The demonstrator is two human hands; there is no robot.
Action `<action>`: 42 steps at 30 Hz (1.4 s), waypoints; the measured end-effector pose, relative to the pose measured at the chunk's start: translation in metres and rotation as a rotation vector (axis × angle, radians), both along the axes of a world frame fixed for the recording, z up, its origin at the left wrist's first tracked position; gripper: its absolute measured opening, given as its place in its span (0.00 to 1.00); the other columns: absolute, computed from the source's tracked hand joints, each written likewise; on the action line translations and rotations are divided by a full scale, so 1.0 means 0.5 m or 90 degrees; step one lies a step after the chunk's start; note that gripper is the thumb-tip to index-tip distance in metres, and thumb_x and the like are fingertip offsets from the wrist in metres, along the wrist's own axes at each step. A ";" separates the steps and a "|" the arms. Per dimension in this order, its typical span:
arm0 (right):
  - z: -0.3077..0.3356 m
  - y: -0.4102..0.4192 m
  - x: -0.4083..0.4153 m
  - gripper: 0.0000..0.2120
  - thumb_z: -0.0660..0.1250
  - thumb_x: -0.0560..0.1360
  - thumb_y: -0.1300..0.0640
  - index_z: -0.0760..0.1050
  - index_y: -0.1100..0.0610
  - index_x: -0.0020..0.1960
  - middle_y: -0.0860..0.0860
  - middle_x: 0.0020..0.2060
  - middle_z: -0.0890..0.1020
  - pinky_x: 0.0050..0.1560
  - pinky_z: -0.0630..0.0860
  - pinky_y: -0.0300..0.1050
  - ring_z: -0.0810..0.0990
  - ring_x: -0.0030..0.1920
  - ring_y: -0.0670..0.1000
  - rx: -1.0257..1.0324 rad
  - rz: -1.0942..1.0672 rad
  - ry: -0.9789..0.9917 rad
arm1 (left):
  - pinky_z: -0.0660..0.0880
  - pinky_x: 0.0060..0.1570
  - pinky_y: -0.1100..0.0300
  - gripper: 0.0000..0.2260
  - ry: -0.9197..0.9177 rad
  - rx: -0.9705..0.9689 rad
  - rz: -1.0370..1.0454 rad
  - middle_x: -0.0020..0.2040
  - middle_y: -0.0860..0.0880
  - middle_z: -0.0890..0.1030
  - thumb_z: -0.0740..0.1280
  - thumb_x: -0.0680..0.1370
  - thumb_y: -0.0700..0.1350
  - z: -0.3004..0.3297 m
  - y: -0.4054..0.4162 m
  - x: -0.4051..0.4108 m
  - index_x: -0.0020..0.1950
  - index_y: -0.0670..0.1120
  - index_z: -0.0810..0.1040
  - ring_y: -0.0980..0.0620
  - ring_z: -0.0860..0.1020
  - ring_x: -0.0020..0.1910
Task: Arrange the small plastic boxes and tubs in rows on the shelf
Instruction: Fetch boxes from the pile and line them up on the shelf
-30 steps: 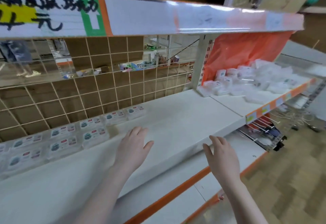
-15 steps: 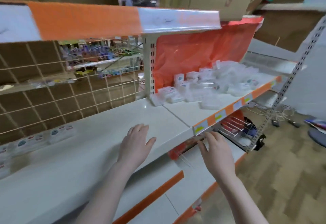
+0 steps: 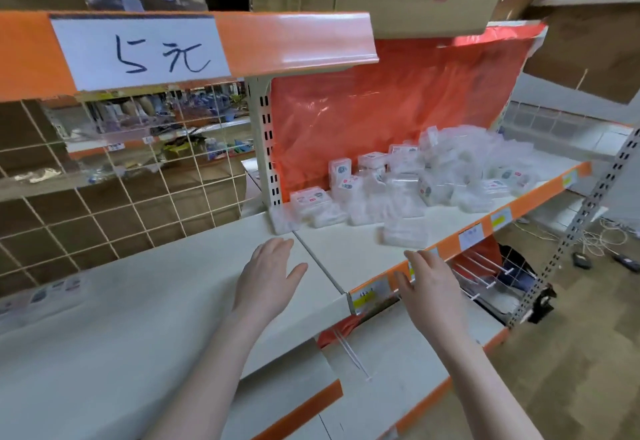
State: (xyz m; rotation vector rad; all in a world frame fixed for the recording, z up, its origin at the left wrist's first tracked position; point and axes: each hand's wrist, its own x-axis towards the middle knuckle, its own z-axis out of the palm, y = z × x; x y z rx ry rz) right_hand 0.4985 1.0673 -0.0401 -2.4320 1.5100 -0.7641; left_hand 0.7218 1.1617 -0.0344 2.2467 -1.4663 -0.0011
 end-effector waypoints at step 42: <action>-0.040 -0.367 0.071 0.18 0.59 0.77 0.42 0.75 0.56 0.50 0.52 0.48 0.78 0.48 0.66 0.45 0.75 0.52 0.54 -0.035 0.283 0.186 | 0.51 0.70 0.63 0.26 -0.076 0.085 0.153 0.75 0.51 0.62 0.59 0.79 0.56 -0.077 -0.190 0.004 0.75 0.47 0.61 0.53 0.59 0.73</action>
